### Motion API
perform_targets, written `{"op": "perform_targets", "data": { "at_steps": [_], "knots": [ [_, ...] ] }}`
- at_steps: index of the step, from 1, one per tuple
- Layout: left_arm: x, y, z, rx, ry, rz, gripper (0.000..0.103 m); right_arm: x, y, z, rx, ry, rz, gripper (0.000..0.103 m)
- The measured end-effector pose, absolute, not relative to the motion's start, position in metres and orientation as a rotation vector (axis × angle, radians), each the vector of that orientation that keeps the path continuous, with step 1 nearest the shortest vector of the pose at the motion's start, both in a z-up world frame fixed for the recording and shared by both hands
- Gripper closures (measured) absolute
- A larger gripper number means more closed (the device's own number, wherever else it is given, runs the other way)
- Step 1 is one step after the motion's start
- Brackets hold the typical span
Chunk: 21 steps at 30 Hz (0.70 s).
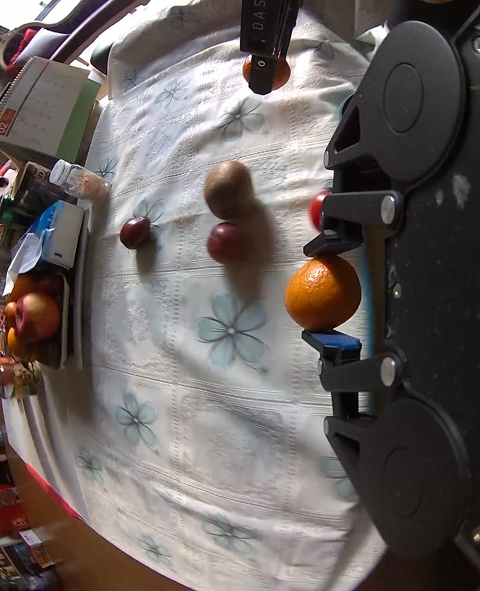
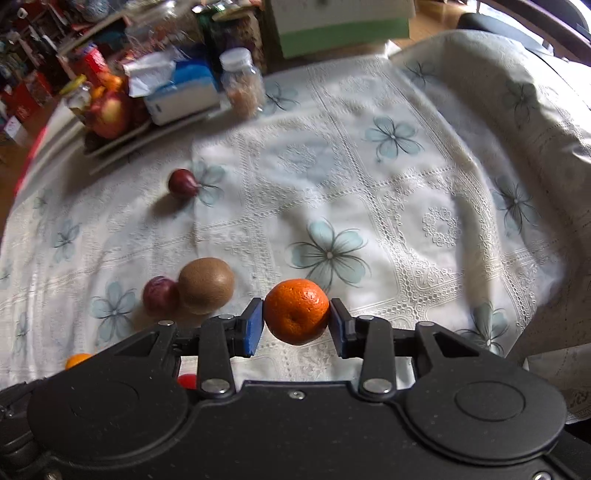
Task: Organize fruits
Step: 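Carry the mandarins in both tools over the tray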
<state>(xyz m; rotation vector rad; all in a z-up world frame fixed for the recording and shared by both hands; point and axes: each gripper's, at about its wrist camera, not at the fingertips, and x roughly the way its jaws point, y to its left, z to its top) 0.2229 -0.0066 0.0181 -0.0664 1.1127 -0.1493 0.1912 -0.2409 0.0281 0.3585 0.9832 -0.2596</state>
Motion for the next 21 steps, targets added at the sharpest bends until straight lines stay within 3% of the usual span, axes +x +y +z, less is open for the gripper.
{"op": "perform_targets", "data": {
  "at_steps": [12, 21],
  "knots": [
    [0.104, -0.012, 0.021, -0.032, 1.086, -0.157, 0.061, 0.072, -0.212, 0.011, 0.355, 0.916, -0.170, 0.056],
    [0.041, -0.022, 0.004, -0.041, 1.127, -0.131, 0.061, 0.030, -0.202, 0.007, 0.319, 0.888, -0.180, 0.056]
  ]
}}
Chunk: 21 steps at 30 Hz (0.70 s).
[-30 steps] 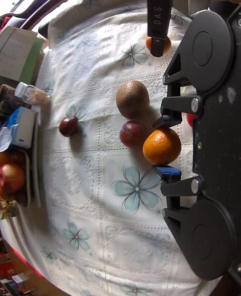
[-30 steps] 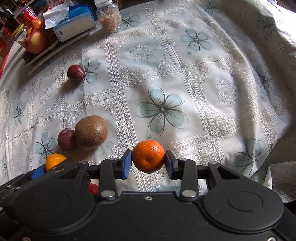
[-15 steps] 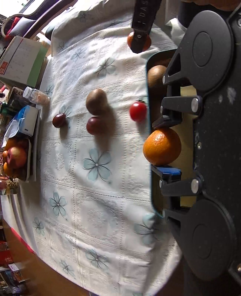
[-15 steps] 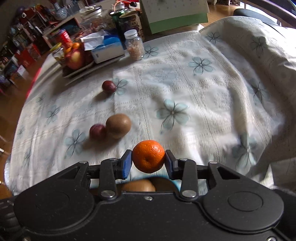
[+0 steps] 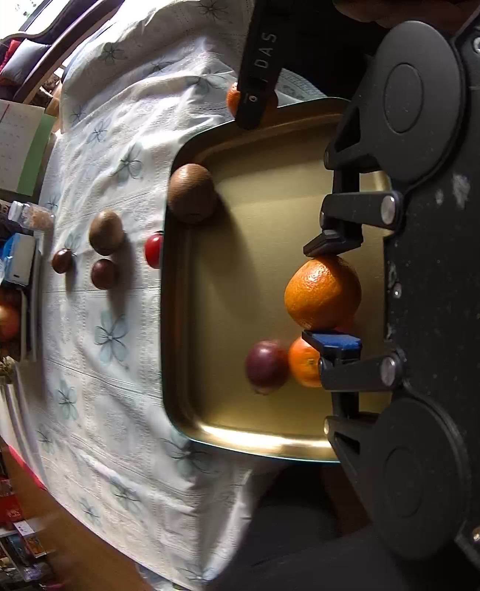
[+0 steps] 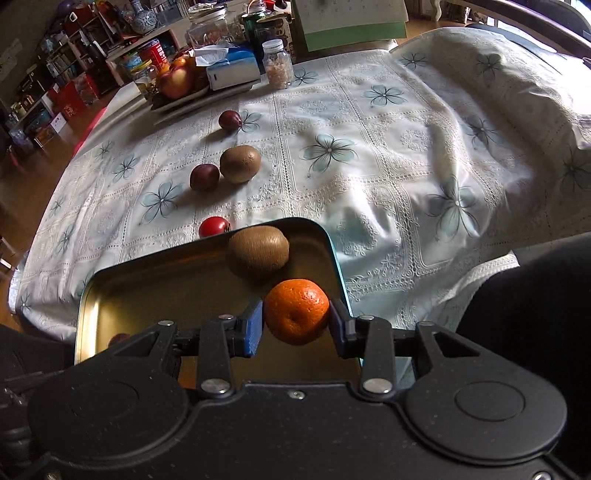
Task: Organize fruits
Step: 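Carry the mandarins in both tools over the tray, then open the right tool to drop its mandarin while the left tool releases its mandarin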
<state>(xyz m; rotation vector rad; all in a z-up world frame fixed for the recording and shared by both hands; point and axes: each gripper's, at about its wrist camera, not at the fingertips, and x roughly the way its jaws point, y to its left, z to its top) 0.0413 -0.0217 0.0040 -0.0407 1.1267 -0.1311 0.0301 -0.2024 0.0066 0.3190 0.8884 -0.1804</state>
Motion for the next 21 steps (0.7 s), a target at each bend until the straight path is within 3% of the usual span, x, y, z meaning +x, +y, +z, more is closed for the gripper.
{"op": "perform_targets", "data": {
  "at_steps": [21],
  "knots": [
    [0.070, -0.035, 0.018, -0.054, 1.144, -0.081, 0.061, 0.006, -0.199, -0.002, 0.339, 0.904, -0.128, 0.056]
  ]
}}
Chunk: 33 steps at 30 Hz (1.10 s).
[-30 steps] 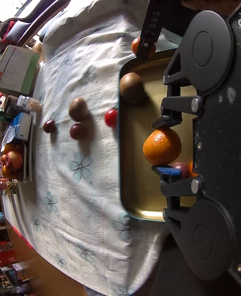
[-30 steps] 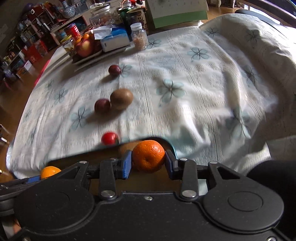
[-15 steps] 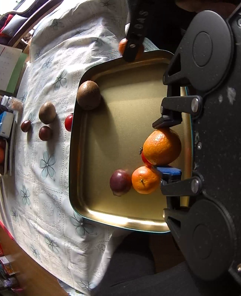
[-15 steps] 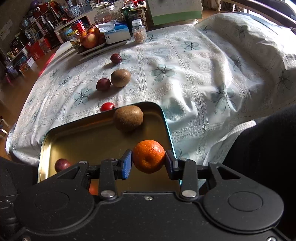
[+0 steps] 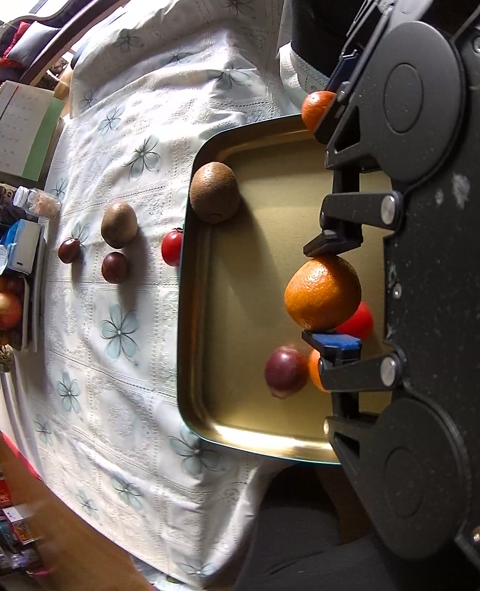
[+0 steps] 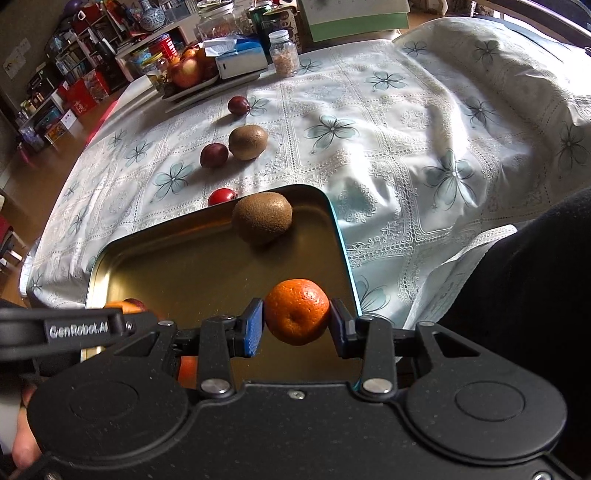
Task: Organize fruits
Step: 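Open the right tool to drop its mandarin while the left tool releases its mandarin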
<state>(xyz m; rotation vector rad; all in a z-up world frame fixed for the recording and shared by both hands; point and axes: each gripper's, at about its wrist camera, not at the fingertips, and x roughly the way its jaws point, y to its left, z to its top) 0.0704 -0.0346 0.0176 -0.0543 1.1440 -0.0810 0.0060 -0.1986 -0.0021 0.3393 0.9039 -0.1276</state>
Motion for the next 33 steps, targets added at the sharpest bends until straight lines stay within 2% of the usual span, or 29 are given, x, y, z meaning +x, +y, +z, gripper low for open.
{"op": "perform_targets", "data": {
  "at_steps": [33],
  "knots": [
    [0.063, -0.035, 0.010, 0.007, 1.129, -0.043, 0.062, 0.009, -0.177, -0.005, 0.251, 0.934, -0.061, 0.055]
  ]
}}
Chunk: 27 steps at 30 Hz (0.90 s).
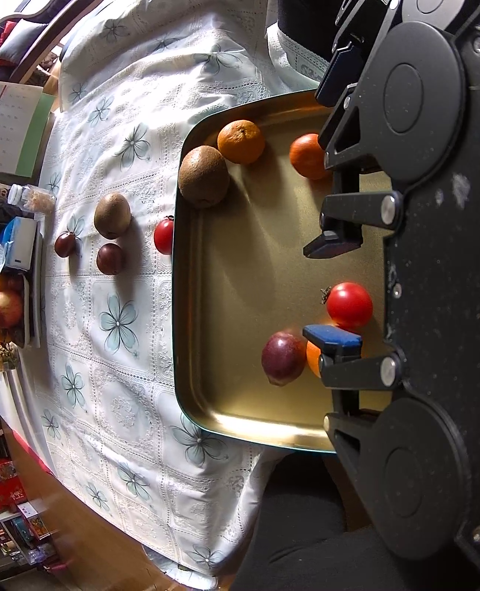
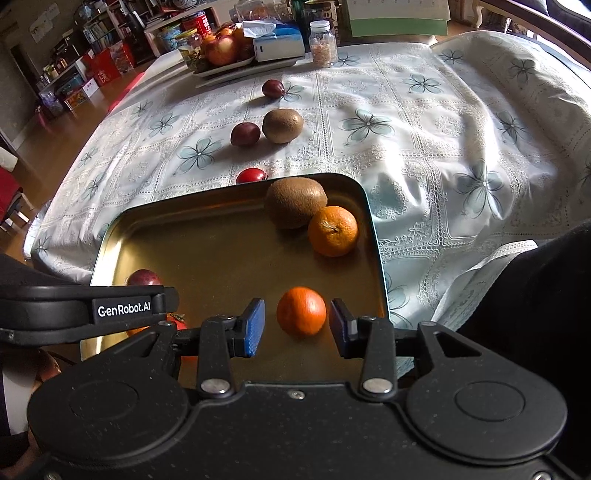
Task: Organize fruits
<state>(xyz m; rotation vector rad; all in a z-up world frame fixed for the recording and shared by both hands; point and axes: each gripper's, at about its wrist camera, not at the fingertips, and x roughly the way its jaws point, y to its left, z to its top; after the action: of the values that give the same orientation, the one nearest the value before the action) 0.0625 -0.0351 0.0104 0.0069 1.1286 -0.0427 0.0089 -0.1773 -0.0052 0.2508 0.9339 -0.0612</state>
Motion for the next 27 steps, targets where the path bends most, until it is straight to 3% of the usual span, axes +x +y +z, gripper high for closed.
{"op": "perform_targets", "data": {
  "at_steps": [27],
  "knots": [
    [0.035, 0.012, -0.003, 0.026, 1.077, -0.009, 0.062, 0.009, -0.169, -0.009, 0.211, 0.960, -0.087, 0.055]
  ]
}}
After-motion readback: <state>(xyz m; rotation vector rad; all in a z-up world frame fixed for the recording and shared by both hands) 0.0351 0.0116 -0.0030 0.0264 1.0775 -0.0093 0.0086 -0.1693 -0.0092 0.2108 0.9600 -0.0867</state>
